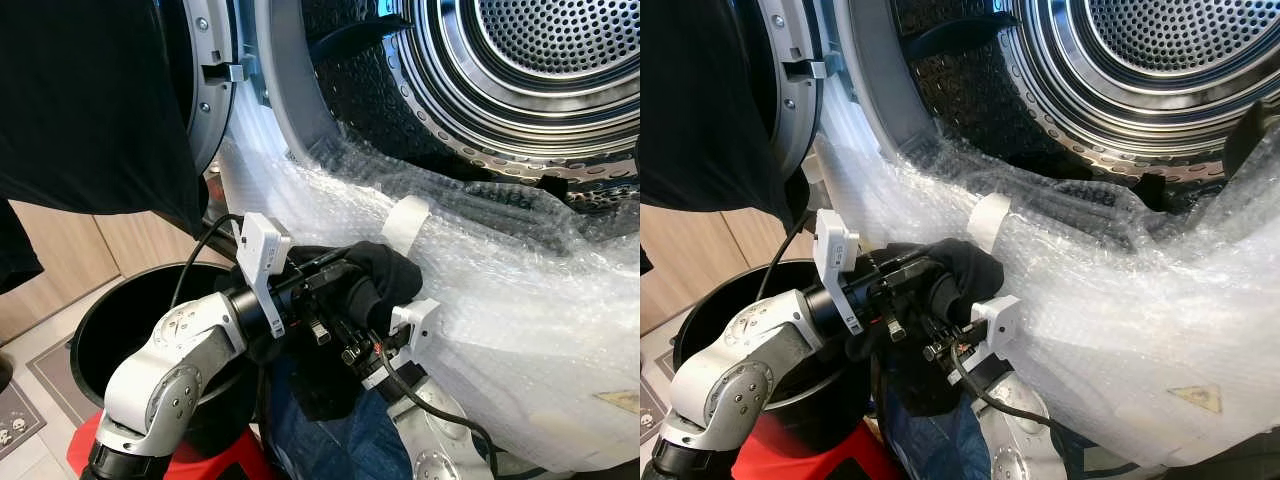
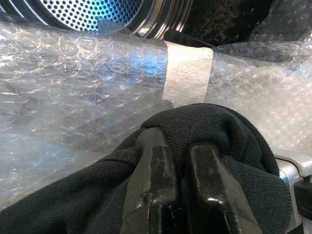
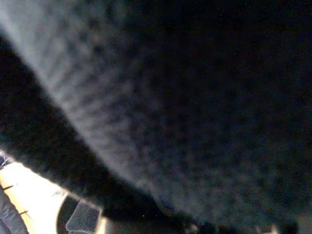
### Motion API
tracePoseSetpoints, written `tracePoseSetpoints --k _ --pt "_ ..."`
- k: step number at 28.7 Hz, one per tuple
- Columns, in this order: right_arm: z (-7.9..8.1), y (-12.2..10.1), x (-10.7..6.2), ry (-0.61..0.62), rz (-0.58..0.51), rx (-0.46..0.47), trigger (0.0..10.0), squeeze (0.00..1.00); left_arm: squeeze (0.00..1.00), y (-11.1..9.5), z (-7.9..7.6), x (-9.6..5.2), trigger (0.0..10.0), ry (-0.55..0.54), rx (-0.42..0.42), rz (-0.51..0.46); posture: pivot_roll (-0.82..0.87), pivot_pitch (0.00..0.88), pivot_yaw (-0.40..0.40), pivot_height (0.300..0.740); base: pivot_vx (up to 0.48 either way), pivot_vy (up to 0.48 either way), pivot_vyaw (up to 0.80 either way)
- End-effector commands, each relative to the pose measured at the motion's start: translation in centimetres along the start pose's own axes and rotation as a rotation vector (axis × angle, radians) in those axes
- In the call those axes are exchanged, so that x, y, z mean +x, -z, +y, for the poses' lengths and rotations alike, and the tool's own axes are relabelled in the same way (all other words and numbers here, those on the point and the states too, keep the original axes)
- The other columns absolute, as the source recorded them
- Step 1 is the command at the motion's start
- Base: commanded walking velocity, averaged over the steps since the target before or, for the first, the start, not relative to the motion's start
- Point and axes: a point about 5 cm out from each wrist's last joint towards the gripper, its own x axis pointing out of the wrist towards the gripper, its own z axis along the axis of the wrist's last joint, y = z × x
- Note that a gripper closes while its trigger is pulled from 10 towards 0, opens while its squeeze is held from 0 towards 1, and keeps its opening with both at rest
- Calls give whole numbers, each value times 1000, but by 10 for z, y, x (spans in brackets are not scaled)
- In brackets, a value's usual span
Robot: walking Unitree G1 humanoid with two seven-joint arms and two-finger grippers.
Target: Clothes washing
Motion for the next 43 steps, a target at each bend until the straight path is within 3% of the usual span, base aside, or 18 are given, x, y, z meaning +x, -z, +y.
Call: tracePoseSetpoints --k 1,4,5,6,7,8,9,13,15,24,31,34,36,39,40,41,42,43 --pt "-13 -12 4 83 -77 21 0 0 0 -16 -16 6 0 94 43 -65 75 53 -21 740 0 0 0" --pt "-12 -12 5 83 -78 24 0 0 0 -15 -16 5 39 95 47 -59 72 39 -18 740 0 0 0" --pt "-11 -11 5 83 -78 23 0 0 0 -15 -16 5 1098 93 47 -58 72 39 -18 740 0 0 0" --pt "-11 -11 5 84 -76 23 0 0 0 -15 -16 4 1098 93 50 -53 72 30 -15 740 0 0 0" --pt "-11 -9 5 86 -74 25 0 0 0 -14 -14 3 4510 80 67 -36 72 30 -15 740 0 0 0" --pt "-11 -9 5 85 -73 26 0 0 0 -14 -12 2 9451 72 72 -30 72 30 -15 740 0 0 0" --pt "-10 -8 5 84 -72 27 0 0 0 -14 -11 0 10000 65 77 -23 74 21 -11 740 0 0 0" --pt "-11 -2 3 89 -34 2 0 0 0 -15 -5 -4 10000 11 87 -18 78 16 -10 740 0 0 0" --pt "-11 -2 3 89 -39 11 0 0 1000 -16 -4 -6 10000 -5 89 -31 81 6 -8 740 0 0 0" --pt "-7 1 1 55 -43 29 0 0 1000 -14 0 -23 10000 -42 98 19 93 1 -6 740 0 0 0" --pt "-15 0 -3 75 -40 25 0 0 1000 -18 8 -65 10000 -115 143 126 109 20 -7 740 0 0 0" --pt "-16 0 -11 24 -38 56 0 0 1000 -11 24 -83 10000 -282 164 159 123 23 -7 740 0 0 0" --pt "-15 0 -15 -11 -39 81 0 0 1000 -7 28 -89 10000 -328 175 171 127 22 -7 740 0 0 0" --pt "-7 -1 -31 -170 13 106 0 0 1000 4 48 -99 10000 -552 203 143 131 23 -10 740 0 0 0" --pt "-7 -1 -31 -170 13 106 0 0 1000 4 48 -99 10000 -552 203 143 131 23 -10 740 0 0 0" --pt "0 2 -39 -254 67 96 0 0 886 11 61 -106 10000 -698 261 168 133 25 -10 740 0 0 0" --pt "0 2 -39 -254 67 96 0 0 886 11 61 -106 10000 -698 261 168 133 25 -10 740 0 0 0" --pt "6 5 -51 -339 123 128 0 0 0 18 79 -121 10000 -918 329 161 128 28 -10 740 0 0 0"
